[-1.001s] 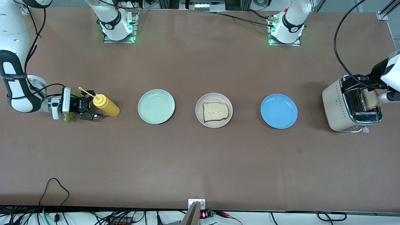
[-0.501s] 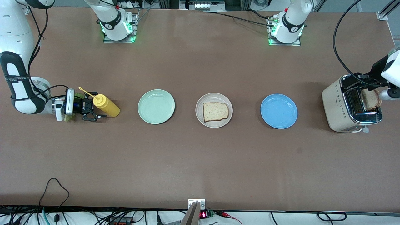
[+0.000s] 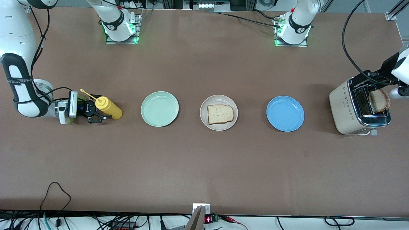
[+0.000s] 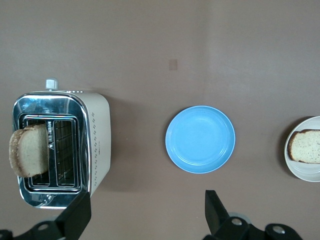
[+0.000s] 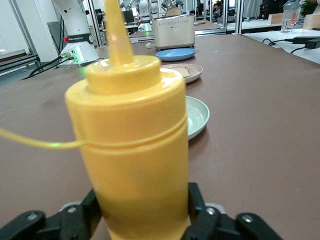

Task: Make sandwich in beige plate with both arms
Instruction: 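Lift the bottle with the right gripper and carry it over the toast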

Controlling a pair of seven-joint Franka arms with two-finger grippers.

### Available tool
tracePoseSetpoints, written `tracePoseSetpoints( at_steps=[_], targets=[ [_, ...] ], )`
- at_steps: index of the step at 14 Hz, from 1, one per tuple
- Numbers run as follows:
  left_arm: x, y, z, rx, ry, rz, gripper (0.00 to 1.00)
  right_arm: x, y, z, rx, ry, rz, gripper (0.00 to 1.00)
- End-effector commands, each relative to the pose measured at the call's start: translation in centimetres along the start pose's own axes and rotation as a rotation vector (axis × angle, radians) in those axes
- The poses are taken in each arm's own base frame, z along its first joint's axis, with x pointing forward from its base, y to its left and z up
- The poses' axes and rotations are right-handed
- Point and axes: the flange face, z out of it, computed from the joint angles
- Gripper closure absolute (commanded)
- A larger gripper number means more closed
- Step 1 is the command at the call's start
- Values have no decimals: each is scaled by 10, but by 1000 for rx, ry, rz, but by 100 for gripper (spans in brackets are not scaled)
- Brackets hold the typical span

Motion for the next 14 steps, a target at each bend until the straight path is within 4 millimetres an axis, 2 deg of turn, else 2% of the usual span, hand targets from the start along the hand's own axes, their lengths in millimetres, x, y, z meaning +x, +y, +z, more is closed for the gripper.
tracePoseSetpoints(
  at_steps=[1, 2, 4, 6, 8, 10, 14],
  targets=[
    [-5, 1, -19, 3, 9, 7, 0, -1, 5, 5, -7, 4, -15, 86],
    [-5, 7, -22, 0, 13, 18, 0, -1, 4, 4, -9, 2, -14, 87],
    [-8, 34, -25, 0, 21, 62, 0, 2, 5, 3, -10, 1, -17, 90],
    [-9, 40, -30, 1, 28, 68, 0, 9, 8, 4, -8, -3, -17, 95],
    [-10, 40, -28, 2, 19, 75, 0, 26, 14, -3, -24, -31, -14, 95],
    [-10, 30, -27, 5, 1, 58, 0, 50, 19, -9, -33, -62, 8, 95],
    [-9, 12, -19, 16, -27, 17, 0, 102, 31, 1, -38, -112, 61, 95]
  ],
)
